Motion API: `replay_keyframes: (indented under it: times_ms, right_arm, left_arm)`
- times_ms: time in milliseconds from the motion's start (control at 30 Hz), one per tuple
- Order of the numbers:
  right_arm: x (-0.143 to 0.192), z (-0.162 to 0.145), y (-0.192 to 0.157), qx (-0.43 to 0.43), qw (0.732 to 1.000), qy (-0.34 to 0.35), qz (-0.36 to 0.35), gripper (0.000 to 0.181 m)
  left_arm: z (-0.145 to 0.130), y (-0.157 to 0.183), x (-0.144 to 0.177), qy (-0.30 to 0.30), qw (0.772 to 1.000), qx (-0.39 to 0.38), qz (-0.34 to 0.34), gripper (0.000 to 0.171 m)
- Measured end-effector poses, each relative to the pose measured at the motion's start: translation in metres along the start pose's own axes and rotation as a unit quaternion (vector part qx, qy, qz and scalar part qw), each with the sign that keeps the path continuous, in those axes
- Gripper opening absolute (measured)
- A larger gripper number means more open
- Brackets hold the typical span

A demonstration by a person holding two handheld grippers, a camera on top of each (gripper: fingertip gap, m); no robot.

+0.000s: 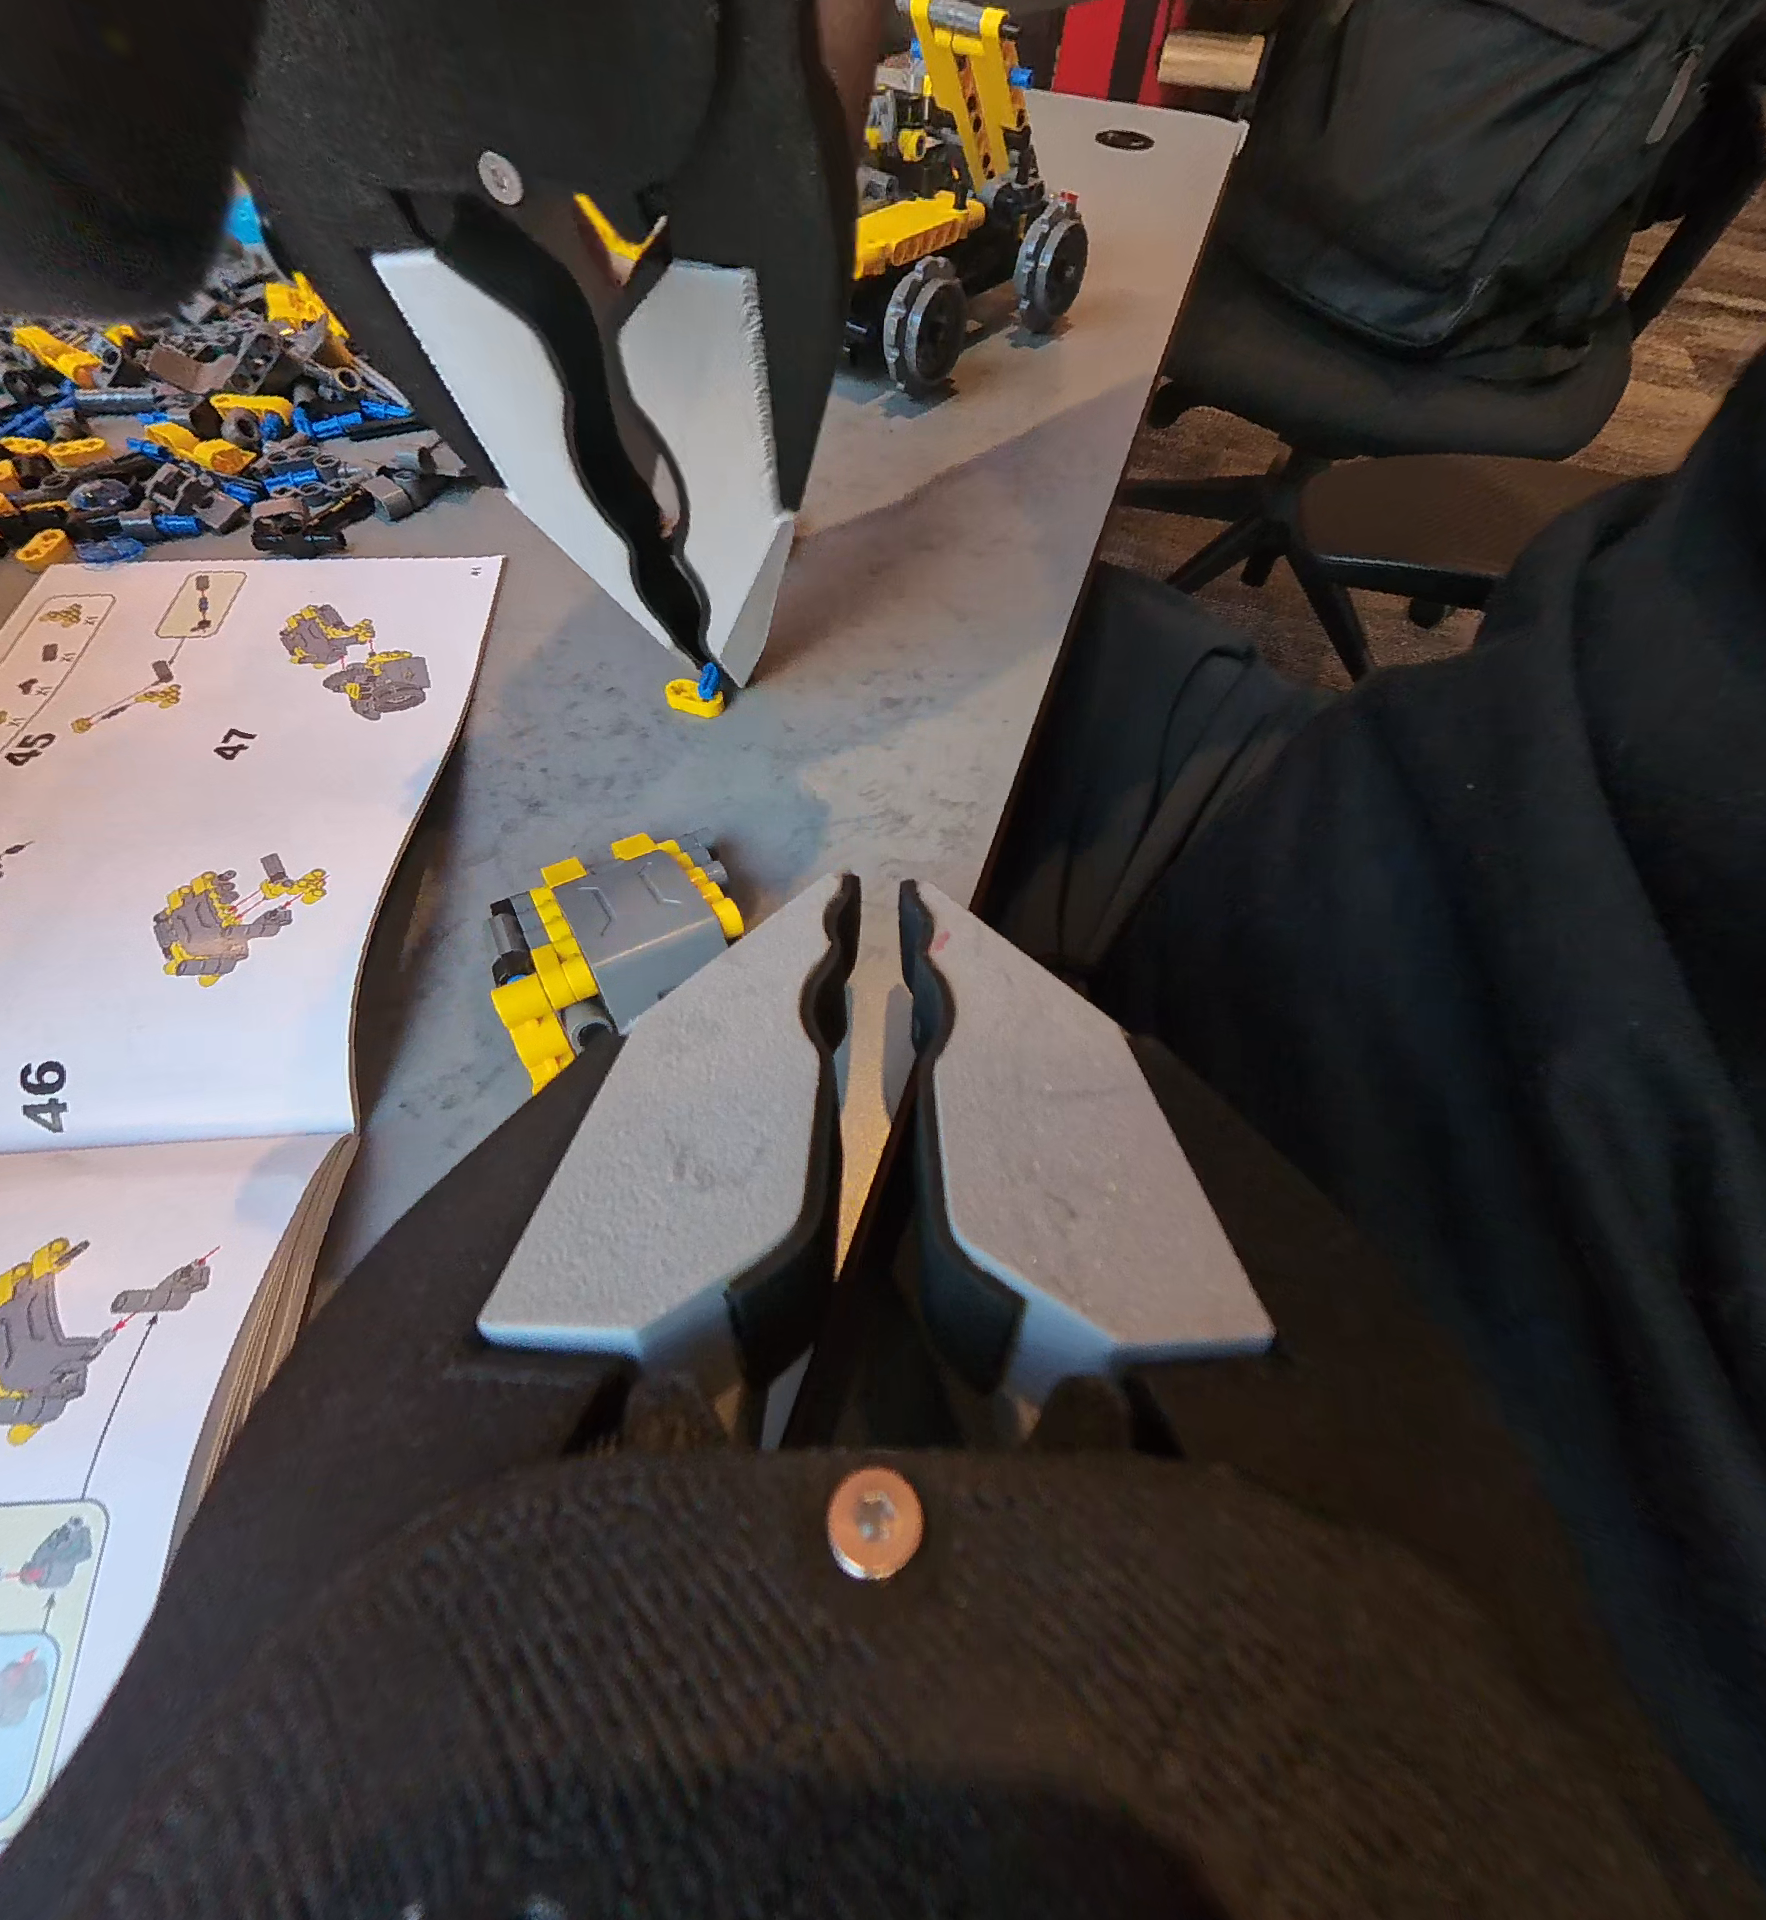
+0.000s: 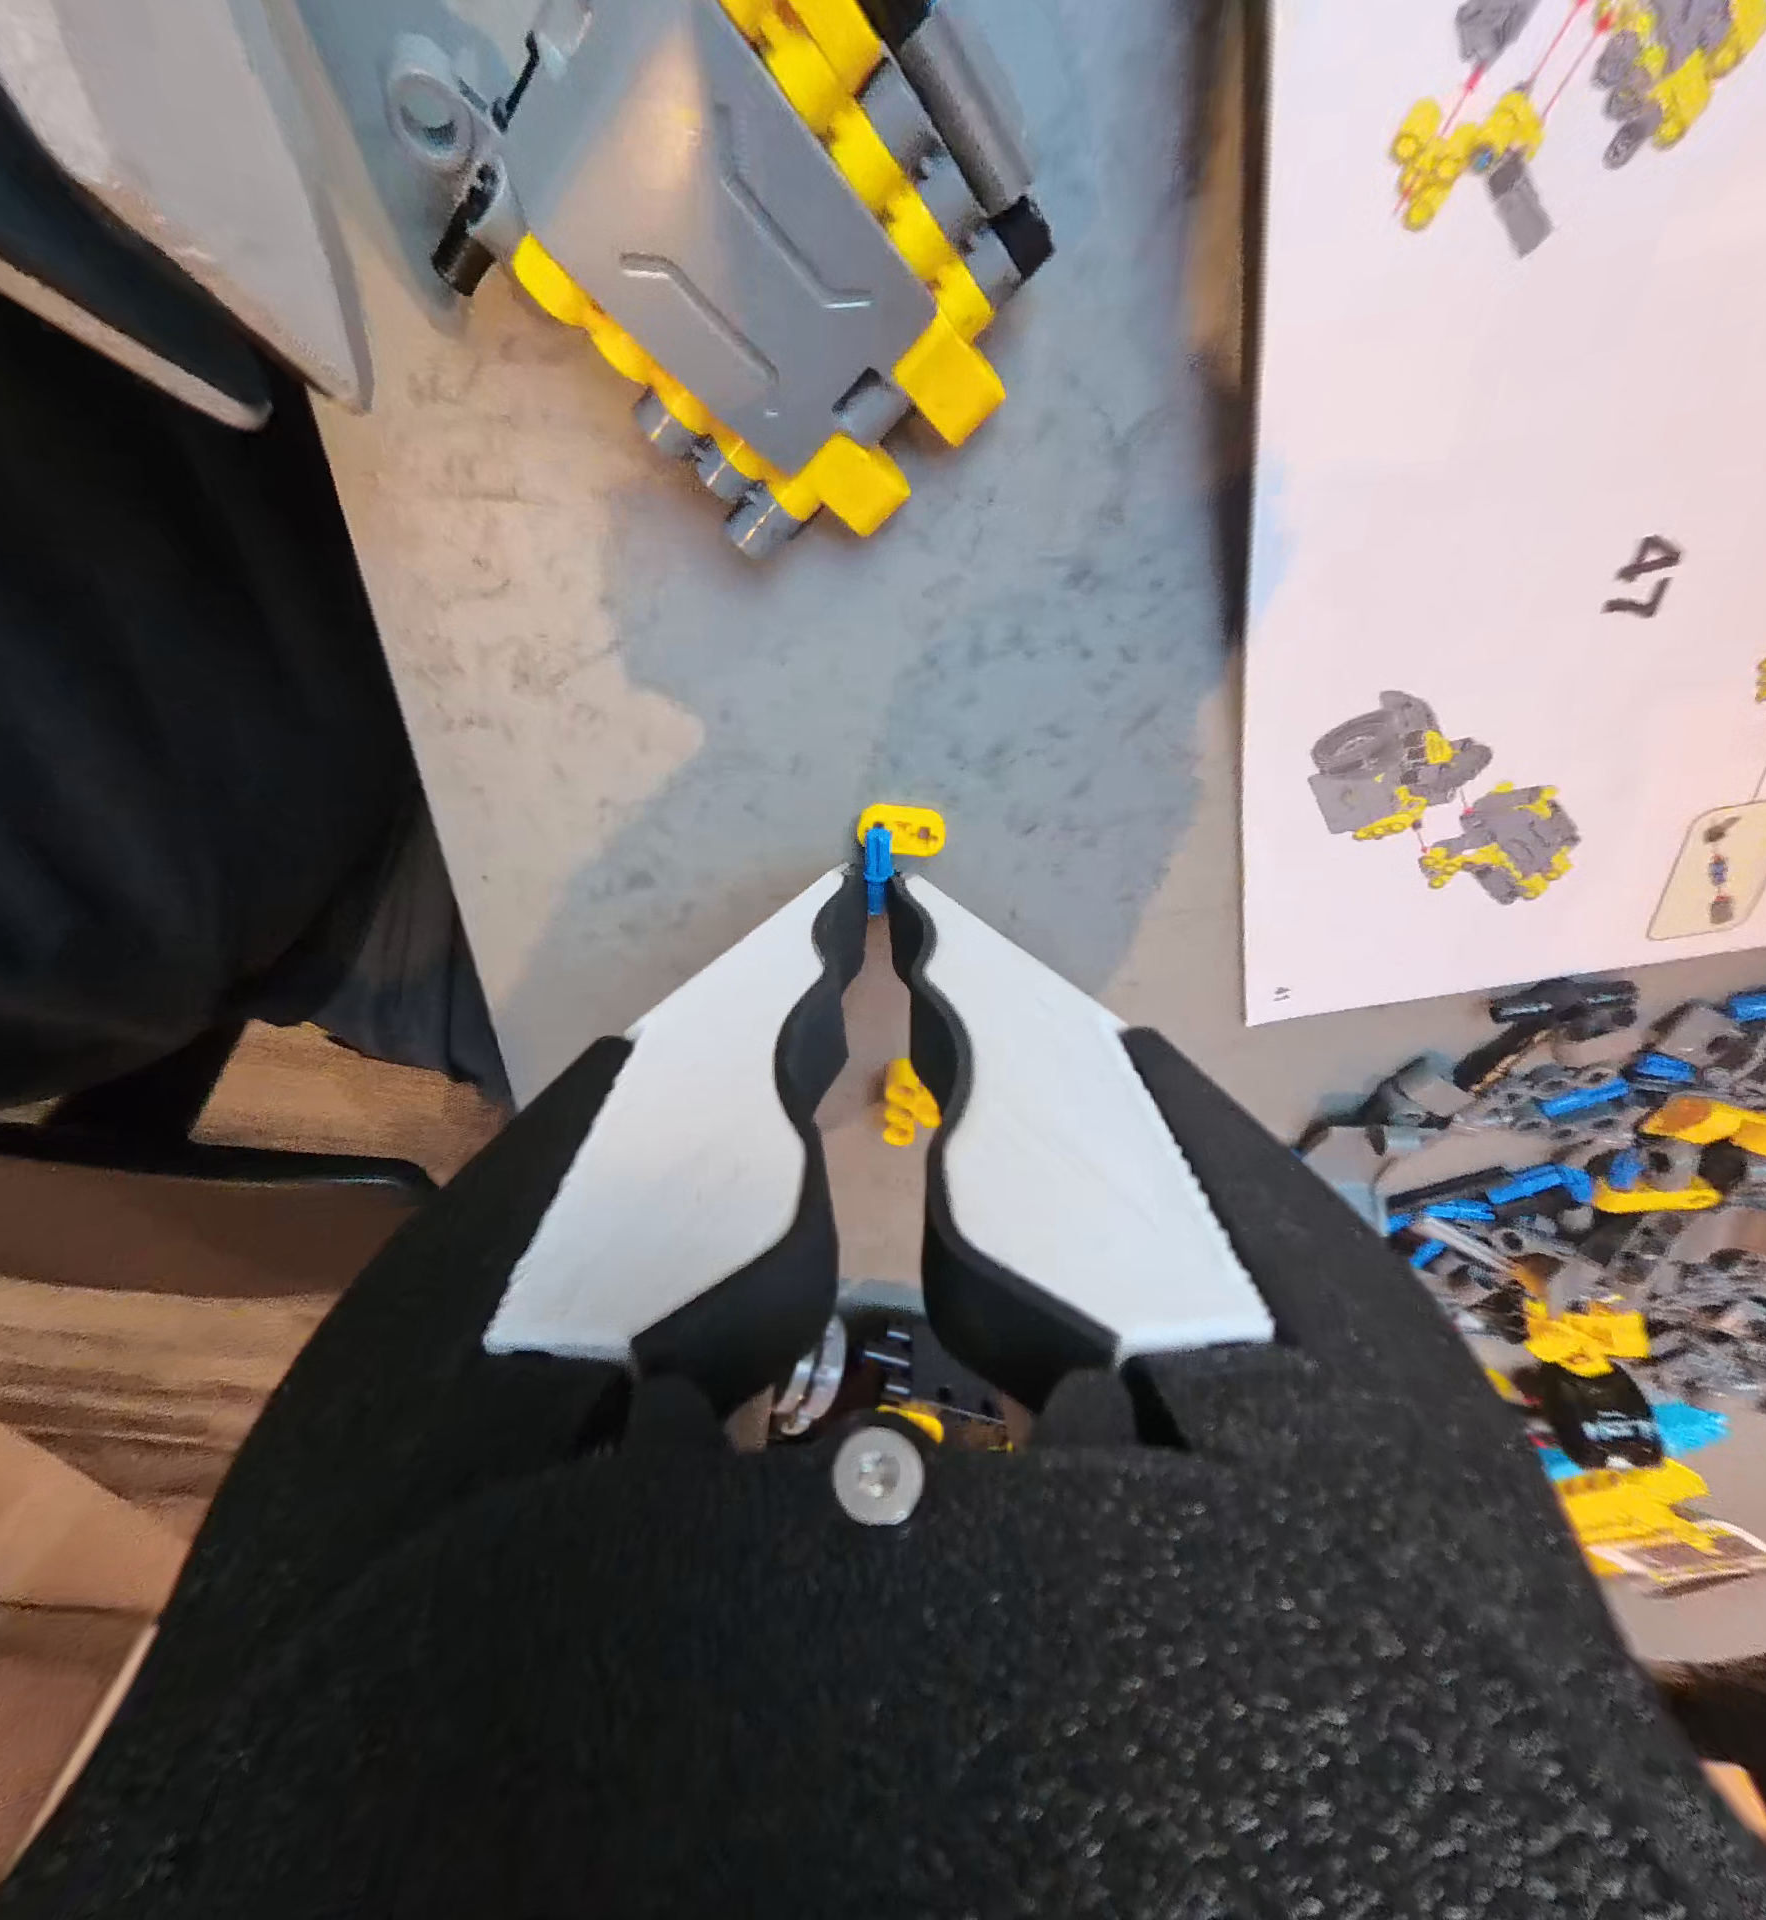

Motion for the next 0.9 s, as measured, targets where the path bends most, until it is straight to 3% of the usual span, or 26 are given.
replay_keyframes:
  times_ms: [167,333,567,767,900]
  right_arm:
    - [-0.004,-0.010,0.000,-0.016,0.999,0.023,0.027,0.003]
    - [0.003,-0.018,-0.006,-0.042,0.990,0.125,0.051,0.003]
    - [-0.009,-0.036,-0.018,-0.088,0.972,0.215,0.040,0.003]
    - [-0.008,-0.049,-0.039,-0.092,0.942,0.321,0.040,0.003]
    - [-0.003,-0.052,-0.054,-0.067,0.933,0.351,0.028,0.003]
  left_arm:
    - [0.000,-0.002,0.001,0.005,1.000,0.007,-0.007,0.005]
    - [0.000,-0.001,0.002,0.006,1.000,0.005,-0.004,0.005]
    - [0.003,0.004,-0.001,0.000,1.000,-0.005,0.007,0.005]
    - [0.026,0.007,-0.001,0.021,0.999,-0.008,0.042,0.015]
    - [0.044,0.008,-0.006,0.008,0.998,-0.034,0.049,0.015]
Point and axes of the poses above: each gripper's, where its closed fingertips meet, x back along the fingers, z out of its top, y = z × x across the jaws, the point moved 10 cm from there along x, back along the fingers, and after that the axes turned 14 degrees about -y, right-handed, at the moved point
